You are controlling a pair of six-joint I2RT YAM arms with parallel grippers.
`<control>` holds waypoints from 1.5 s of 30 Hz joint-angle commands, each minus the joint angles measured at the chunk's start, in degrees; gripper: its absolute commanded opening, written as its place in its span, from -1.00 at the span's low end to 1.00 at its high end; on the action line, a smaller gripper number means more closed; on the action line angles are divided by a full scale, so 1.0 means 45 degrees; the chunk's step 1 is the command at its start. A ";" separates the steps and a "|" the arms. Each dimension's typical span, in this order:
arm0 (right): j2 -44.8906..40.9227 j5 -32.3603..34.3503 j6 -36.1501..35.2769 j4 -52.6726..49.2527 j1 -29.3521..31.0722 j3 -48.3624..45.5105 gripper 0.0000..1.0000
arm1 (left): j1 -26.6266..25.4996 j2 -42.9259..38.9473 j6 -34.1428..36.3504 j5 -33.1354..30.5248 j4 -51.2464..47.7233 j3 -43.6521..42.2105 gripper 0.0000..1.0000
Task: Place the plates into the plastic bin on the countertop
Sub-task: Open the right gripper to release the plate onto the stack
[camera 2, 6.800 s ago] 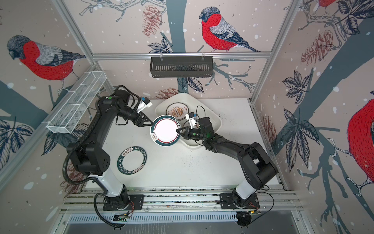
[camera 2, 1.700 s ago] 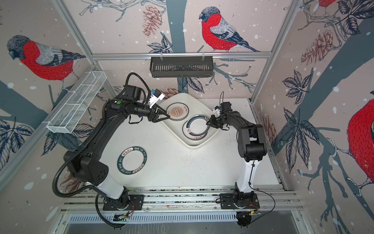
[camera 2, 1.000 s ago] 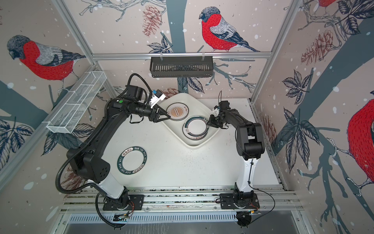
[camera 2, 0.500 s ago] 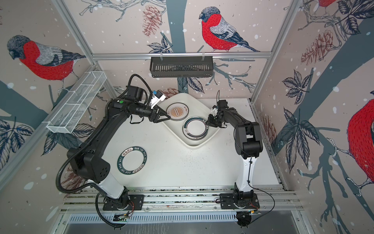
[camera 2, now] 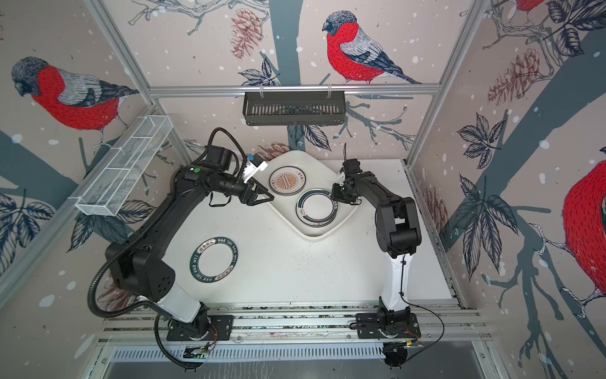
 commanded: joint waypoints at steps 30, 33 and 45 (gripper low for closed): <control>0.0678 0.0072 -0.0046 -0.0637 0.0335 0.0751 -0.29 | 0.0038 0.0092 0.0274 0.0131 0.0157 -0.0044 0.29; 0.0521 0.0239 0.0051 -0.0549 0.0269 0.0765 -0.30 | 0.0048 0.0019 0.0274 -0.0025 0.0214 -0.0092 0.31; -0.2334 0.0415 0.0656 0.1160 0.0483 -0.1090 -0.31 | 0.0845 -0.0250 0.0881 -0.2434 -0.0512 -0.0407 0.49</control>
